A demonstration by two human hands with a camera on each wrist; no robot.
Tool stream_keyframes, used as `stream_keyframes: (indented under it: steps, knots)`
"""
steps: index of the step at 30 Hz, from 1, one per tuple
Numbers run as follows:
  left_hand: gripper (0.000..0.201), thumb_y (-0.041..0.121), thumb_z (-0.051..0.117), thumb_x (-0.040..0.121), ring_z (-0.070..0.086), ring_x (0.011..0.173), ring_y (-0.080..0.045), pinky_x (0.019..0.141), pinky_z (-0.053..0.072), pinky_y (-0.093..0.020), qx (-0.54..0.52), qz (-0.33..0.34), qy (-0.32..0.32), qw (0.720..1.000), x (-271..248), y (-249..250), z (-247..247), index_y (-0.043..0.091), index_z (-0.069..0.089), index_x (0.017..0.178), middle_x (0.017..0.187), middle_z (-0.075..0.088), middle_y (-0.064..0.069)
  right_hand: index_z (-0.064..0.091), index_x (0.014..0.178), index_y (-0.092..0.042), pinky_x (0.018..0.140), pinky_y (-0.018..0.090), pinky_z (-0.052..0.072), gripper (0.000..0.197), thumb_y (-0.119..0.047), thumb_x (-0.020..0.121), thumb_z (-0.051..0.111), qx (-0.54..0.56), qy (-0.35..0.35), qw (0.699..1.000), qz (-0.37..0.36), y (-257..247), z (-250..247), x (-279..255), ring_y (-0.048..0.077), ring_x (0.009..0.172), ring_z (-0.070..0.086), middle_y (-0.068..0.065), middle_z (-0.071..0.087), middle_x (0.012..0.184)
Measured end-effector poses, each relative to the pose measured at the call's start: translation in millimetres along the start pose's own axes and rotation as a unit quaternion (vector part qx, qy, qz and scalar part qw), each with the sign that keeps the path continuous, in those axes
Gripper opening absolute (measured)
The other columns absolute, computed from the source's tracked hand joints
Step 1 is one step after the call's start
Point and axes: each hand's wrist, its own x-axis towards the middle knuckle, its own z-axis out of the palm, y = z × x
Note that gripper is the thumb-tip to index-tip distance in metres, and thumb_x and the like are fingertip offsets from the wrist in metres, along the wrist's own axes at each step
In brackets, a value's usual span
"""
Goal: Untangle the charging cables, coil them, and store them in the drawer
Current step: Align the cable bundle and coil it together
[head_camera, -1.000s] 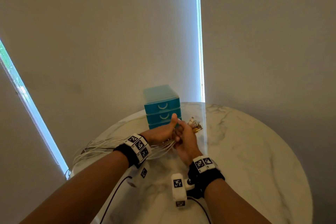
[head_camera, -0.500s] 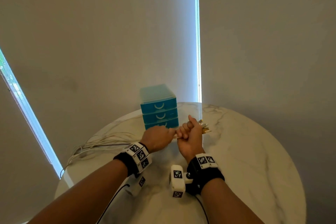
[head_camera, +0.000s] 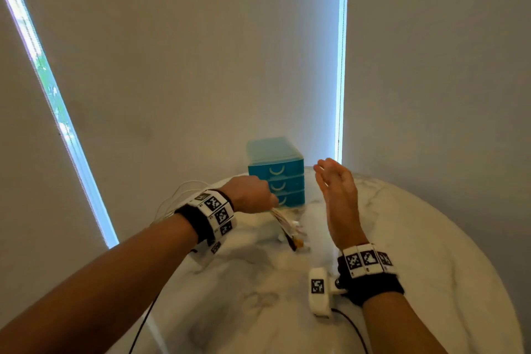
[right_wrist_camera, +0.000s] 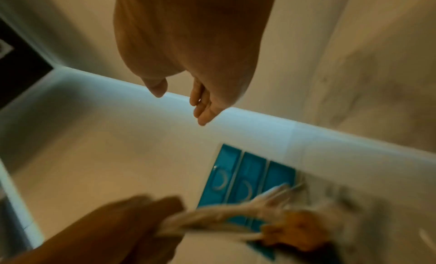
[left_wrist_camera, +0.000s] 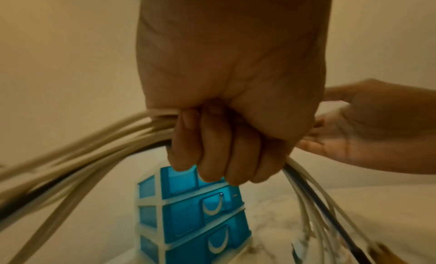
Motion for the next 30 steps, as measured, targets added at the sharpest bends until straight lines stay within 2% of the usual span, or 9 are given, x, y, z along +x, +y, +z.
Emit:
stream_keyframes:
  steps: [3, 6, 8, 9, 12, 14, 18, 25, 30]
  knots:
    - [0.037, 0.037, 0.046, 0.108, 0.065, 0.092, -0.028, 0.086, 0.053, -0.039, -0.019, 0.029, -0.030, 0.999, 2, 10, -2, 0.024, 0.054, 0.073, 0.085, 0.063, -0.002, 0.059, 0.123, -0.032, 0.081, 0.018, 0.058, 0.029, -0.051, 0.115, 0.038, -0.104, -0.103, 0.988, 0.059, 11, 41, -28, 0.006, 0.107, 0.074, 0.000, 0.073, 0.127]
    - [0.050, 0.044, 0.042, 0.110, 0.068, 0.086, -0.023, 0.083, 0.055, -0.037, -0.039, 0.022, -0.025, 0.999, 3, 6, -11, 0.019, 0.068, 0.076, 0.082, 0.070, 0.000, 0.060, 0.118, -0.025, 0.058, 0.020, 0.055, 0.058, -0.063, 0.112, 0.018, -0.151, -0.126, 0.975, 0.109, 25, 59, -49, 0.012, 0.069, 0.075, 0.004, 0.078, 0.096]
    - [0.053, 0.046, 0.040, 0.110, 0.063, 0.080, -0.022, 0.076, 0.050, -0.035, -0.071, 0.004, 0.003, 0.997, 3, -2, -17, 0.019, 0.064, 0.072, 0.081, 0.067, -0.002, 0.066, 0.107, -0.009, 0.046, 0.024, 0.045, 0.084, -0.074, 0.105, 0.012, -0.155, -0.150, 0.964, 0.155, 22, 65, -53, 0.014, 0.048, 0.058, 0.005, 0.067, 0.069]
    - [0.052, 0.045, 0.040, 0.111, 0.062, 0.080, -0.022, 0.076, 0.049, -0.036, -0.084, -0.001, 0.006, 0.996, 4, -6, -19, 0.019, 0.063, 0.072, 0.084, 0.068, -0.003, 0.065, 0.097, -0.009, 0.043, 0.024, 0.038, 0.086, -0.077, 0.103, 0.012, -0.153, -0.159, 0.959, 0.179, 19, 66, -51, 0.011, 0.045, 0.047, 0.002, 0.058, 0.062]
    - [0.051, 0.044, 0.041, 0.111, 0.061, 0.080, -0.022, 0.081, 0.052, -0.038, -0.118, 0.000, 0.003, 0.993, 9, -5, -19, 0.016, 0.062, 0.074, 0.091, 0.070, -0.009, 0.055, 0.081, -0.018, 0.044, 0.024, 0.025, 0.073, -0.079, 0.102, 0.019, -0.078, -0.201, 0.942, 0.258, 10, 56, -45, 0.008, 0.046, 0.030, -0.004, 0.040, 0.060]
    - [0.054, 0.040, 0.041, 0.112, 0.055, 0.071, -0.022, 0.073, 0.047, -0.035, -0.160, 0.007, 0.021, 0.987, 11, -1, -13, 0.015, 0.057, 0.067, 0.080, 0.064, -0.009, 0.054, 0.078, -0.018, 0.042, 0.023, 0.024, 0.067, -0.075, 0.103, 0.029, 0.005, -0.241, 0.926, 0.289, 8, 44, -39, 0.007, 0.044, 0.027, -0.003, 0.036, 0.061]
    - [0.055, 0.034, 0.044, 0.112, 0.042, 0.057, -0.016, 0.057, 0.033, -0.030, -0.231, 0.022, 0.053, 0.971, 15, 2, 1, 0.015, 0.051, 0.060, 0.064, 0.051, -0.004, 0.055, 0.075, -0.018, 0.039, 0.020, 0.027, 0.058, -0.063, 0.109, 0.039, 0.039, -0.255, 0.922, 0.287, 5, 24, -31, 0.007, 0.042, 0.029, -0.003, 0.038, 0.059]
    - [0.054, 0.042, 0.044, 0.112, 0.041, 0.056, -0.019, 0.065, 0.037, -0.035, -0.266, 0.006, 0.073, 0.961, 21, -19, 13, 0.015, 0.056, 0.066, 0.065, 0.052, -0.007, 0.052, 0.076, -0.019, 0.040, 0.021, 0.029, 0.054, -0.059, 0.111, 0.041, -0.018, -0.251, 0.929, 0.271, 4, 30, -36, 0.008, 0.045, 0.028, -0.003, 0.038, 0.061]
    - [0.057, 0.041, 0.048, 0.109, 0.043, 0.053, -0.018, 0.063, 0.040, -0.036, -0.266, -0.009, 0.116, 0.957, 28, -16, 23, 0.014, 0.054, 0.059, 0.057, 0.051, -0.002, 0.058, 0.085, -0.015, 0.042, 0.018, 0.039, 0.046, -0.048, 0.112, 0.044, 0.111, -0.270, 0.900, 0.323, 15, 31, -42, 0.007, 0.044, 0.042, -0.001, 0.044, 0.063]
